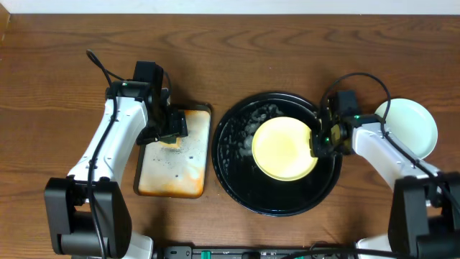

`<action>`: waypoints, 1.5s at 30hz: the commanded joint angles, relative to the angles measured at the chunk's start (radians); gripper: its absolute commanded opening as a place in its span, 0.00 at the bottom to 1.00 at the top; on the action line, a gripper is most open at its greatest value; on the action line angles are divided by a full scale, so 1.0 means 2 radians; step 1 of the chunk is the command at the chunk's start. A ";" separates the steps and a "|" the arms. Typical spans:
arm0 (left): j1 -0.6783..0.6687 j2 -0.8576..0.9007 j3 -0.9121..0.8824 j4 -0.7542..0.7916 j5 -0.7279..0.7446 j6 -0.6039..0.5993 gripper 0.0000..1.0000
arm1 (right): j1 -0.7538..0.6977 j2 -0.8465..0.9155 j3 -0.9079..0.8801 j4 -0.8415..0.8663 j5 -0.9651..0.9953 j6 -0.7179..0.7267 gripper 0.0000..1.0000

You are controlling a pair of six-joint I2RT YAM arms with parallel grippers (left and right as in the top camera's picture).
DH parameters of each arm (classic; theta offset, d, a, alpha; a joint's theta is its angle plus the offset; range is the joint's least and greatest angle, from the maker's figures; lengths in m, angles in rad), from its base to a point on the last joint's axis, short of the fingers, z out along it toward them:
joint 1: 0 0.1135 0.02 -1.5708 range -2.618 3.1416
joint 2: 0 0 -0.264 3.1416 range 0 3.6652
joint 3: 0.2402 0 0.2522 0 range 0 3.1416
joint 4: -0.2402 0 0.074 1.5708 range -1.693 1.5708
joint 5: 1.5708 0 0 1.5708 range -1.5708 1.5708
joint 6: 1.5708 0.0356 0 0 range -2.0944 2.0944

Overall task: Clean dirty plates on tray and stack at the side
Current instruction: 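Lift the yellow plate with the right gripper and tilt it upright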

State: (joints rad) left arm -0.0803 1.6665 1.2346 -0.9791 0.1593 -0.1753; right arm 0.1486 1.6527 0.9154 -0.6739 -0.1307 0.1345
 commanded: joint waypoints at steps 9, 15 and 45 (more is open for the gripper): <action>0.001 0.001 -0.002 -0.001 0.005 0.005 0.82 | 0.099 -0.119 0.080 -0.085 0.295 0.003 0.01; 0.001 0.001 -0.002 -0.001 0.005 0.005 0.83 | 0.176 -0.131 0.080 -0.091 0.392 0.003 0.01; 0.001 0.001 -0.002 -0.001 0.005 0.005 0.82 | 0.420 -0.131 0.081 -0.099 0.778 -0.019 0.01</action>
State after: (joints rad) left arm -0.0803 1.6665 1.2346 -0.9791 0.1593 -0.1753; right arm 0.9722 1.4105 1.0687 -0.8719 1.3540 0.1085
